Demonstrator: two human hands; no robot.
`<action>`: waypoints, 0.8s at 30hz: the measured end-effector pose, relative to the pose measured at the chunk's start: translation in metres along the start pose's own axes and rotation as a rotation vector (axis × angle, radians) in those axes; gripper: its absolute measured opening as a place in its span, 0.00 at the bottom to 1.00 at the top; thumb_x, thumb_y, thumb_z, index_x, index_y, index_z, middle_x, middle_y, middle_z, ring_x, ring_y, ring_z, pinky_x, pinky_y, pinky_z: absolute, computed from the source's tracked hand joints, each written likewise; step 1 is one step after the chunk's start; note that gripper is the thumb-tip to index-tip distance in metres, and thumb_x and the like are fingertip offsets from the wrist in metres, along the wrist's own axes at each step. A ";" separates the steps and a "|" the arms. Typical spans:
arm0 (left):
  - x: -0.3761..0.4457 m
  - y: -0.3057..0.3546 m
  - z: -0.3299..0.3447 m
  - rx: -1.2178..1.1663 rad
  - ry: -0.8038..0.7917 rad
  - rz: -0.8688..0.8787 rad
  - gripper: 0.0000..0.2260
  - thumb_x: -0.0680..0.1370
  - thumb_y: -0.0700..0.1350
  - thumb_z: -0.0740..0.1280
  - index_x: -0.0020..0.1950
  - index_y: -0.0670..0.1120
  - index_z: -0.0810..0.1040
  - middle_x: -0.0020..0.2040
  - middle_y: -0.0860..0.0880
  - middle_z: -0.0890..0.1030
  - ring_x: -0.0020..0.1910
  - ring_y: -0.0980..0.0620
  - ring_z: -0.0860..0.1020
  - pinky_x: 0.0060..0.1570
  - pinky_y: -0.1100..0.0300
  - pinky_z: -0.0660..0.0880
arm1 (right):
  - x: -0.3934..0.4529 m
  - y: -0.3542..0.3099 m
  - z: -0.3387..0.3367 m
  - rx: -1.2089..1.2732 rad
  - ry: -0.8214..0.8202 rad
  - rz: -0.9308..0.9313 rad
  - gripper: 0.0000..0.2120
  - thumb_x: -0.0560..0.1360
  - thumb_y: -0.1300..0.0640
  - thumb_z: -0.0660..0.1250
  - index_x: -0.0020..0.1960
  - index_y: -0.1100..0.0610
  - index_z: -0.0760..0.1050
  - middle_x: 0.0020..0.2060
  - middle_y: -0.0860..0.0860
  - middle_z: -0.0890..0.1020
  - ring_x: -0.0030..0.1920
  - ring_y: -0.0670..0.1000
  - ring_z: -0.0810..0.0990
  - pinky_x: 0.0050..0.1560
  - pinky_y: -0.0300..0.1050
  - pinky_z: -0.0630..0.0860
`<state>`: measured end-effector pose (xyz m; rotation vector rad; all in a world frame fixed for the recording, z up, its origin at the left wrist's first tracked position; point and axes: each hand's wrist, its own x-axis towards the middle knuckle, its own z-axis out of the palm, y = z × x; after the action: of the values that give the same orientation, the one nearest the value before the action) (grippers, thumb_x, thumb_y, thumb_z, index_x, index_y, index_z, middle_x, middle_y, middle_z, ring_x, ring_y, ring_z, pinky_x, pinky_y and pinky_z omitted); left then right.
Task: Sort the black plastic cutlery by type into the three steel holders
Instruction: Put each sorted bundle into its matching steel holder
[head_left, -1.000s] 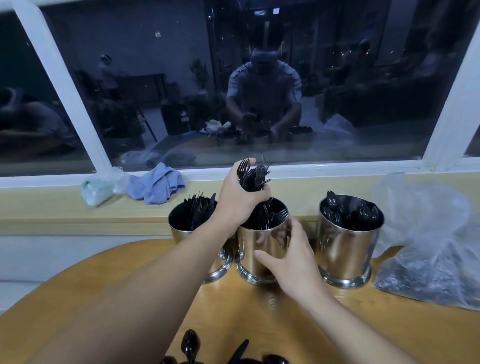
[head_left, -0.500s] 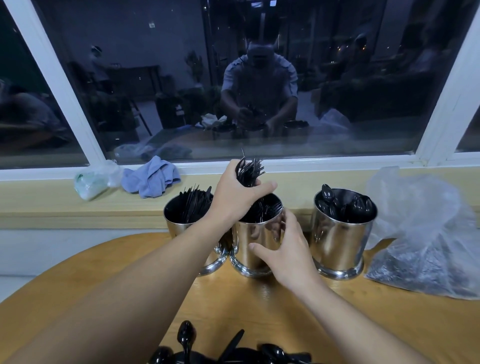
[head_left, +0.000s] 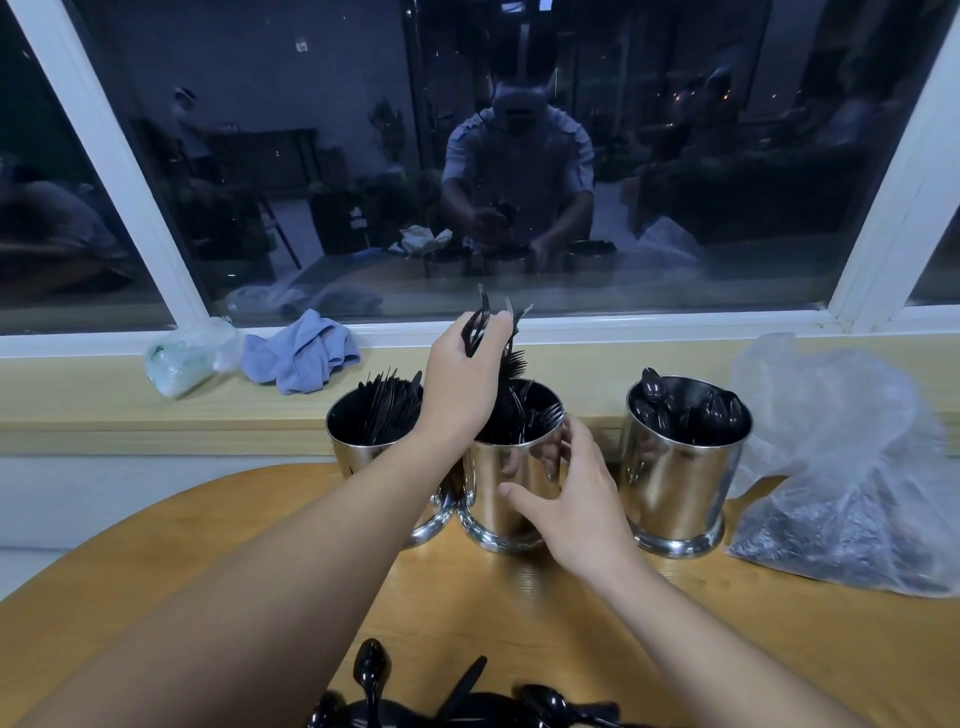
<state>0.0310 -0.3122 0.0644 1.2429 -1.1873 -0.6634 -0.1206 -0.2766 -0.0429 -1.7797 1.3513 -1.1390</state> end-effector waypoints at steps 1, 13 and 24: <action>-0.002 -0.003 -0.001 0.006 -0.005 0.012 0.15 0.85 0.60 0.69 0.44 0.52 0.78 0.42 0.49 0.81 0.47 0.44 0.83 0.59 0.43 0.78 | 0.000 0.000 0.000 -0.002 0.002 0.002 0.49 0.70 0.46 0.84 0.83 0.44 0.60 0.70 0.40 0.73 0.63 0.22 0.69 0.59 0.21 0.67; -0.008 -0.015 -0.002 0.203 -0.058 0.060 0.14 0.76 0.47 0.83 0.57 0.51 0.81 0.47 0.56 0.86 0.46 0.58 0.83 0.49 0.64 0.76 | 0.002 -0.001 0.002 -0.003 0.010 0.008 0.46 0.68 0.44 0.84 0.79 0.41 0.63 0.67 0.41 0.75 0.63 0.38 0.77 0.66 0.42 0.77; -0.025 -0.020 0.017 0.322 0.014 0.076 0.07 0.81 0.53 0.74 0.46 0.53 0.80 0.42 0.57 0.84 0.44 0.55 0.81 0.46 0.54 0.77 | -0.004 -0.009 -0.005 0.009 -0.042 0.006 0.66 0.63 0.37 0.86 0.86 0.43 0.47 0.70 0.42 0.74 0.68 0.41 0.74 0.70 0.45 0.75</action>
<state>0.0120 -0.3008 0.0359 1.4581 -1.3595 -0.4154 -0.1213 -0.2702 -0.0343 -1.7821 1.3244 -1.0962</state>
